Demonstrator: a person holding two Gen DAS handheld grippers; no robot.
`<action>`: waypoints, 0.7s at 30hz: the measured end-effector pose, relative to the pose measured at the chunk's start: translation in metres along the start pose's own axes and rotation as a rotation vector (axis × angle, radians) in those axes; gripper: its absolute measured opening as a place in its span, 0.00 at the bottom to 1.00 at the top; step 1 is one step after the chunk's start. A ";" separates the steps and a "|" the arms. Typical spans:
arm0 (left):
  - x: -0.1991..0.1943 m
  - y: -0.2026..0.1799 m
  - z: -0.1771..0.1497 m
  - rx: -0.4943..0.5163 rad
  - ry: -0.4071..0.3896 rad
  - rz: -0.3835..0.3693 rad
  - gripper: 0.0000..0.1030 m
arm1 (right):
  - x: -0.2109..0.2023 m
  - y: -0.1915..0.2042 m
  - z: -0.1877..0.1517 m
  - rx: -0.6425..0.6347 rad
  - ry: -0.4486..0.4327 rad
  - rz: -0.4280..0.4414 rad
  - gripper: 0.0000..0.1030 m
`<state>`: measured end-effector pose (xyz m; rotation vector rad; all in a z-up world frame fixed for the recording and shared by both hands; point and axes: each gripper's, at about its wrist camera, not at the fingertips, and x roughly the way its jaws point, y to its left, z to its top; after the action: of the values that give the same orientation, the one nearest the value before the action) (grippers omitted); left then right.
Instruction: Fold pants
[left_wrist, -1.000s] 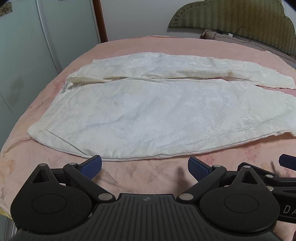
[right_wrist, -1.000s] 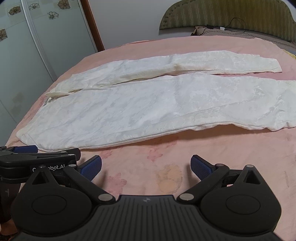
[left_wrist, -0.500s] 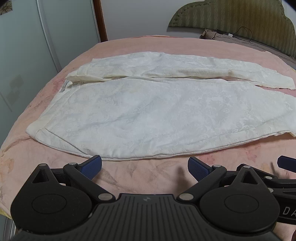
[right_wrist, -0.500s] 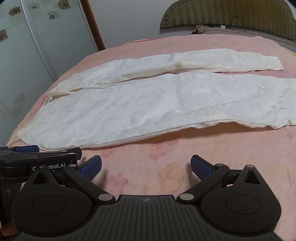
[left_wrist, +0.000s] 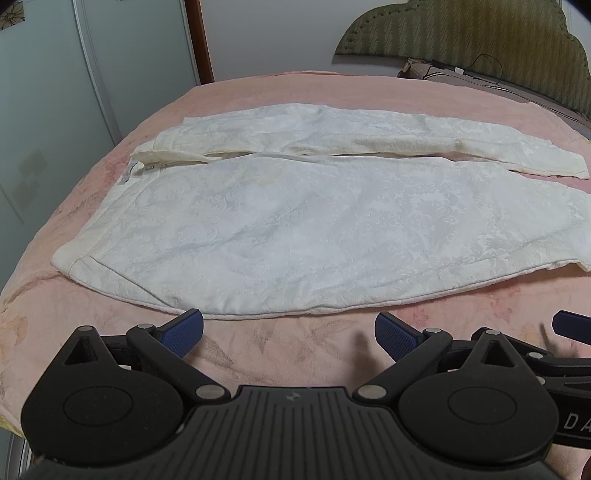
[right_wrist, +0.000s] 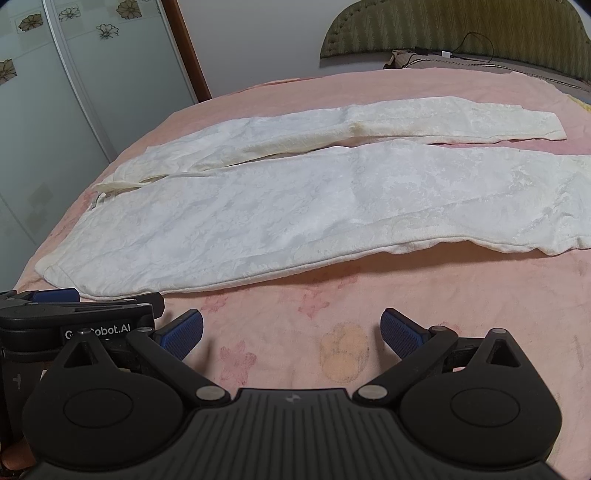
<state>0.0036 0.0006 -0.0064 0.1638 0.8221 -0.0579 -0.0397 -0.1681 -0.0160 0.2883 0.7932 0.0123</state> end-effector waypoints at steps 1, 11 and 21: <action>0.000 0.000 0.000 0.001 0.000 -0.001 0.98 | 0.000 0.000 0.000 0.000 0.000 0.000 1.00; -0.001 0.001 -0.003 -0.001 -0.011 -0.011 0.97 | 0.001 0.000 0.000 0.004 0.000 0.009 1.00; -0.009 0.012 0.029 -0.005 -0.153 0.009 0.97 | -0.030 0.019 0.048 -0.313 -0.396 0.076 1.00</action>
<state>0.0199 0.0078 0.0209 0.1565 0.6687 -0.0595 -0.0250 -0.1657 0.0423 0.0200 0.3775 0.1451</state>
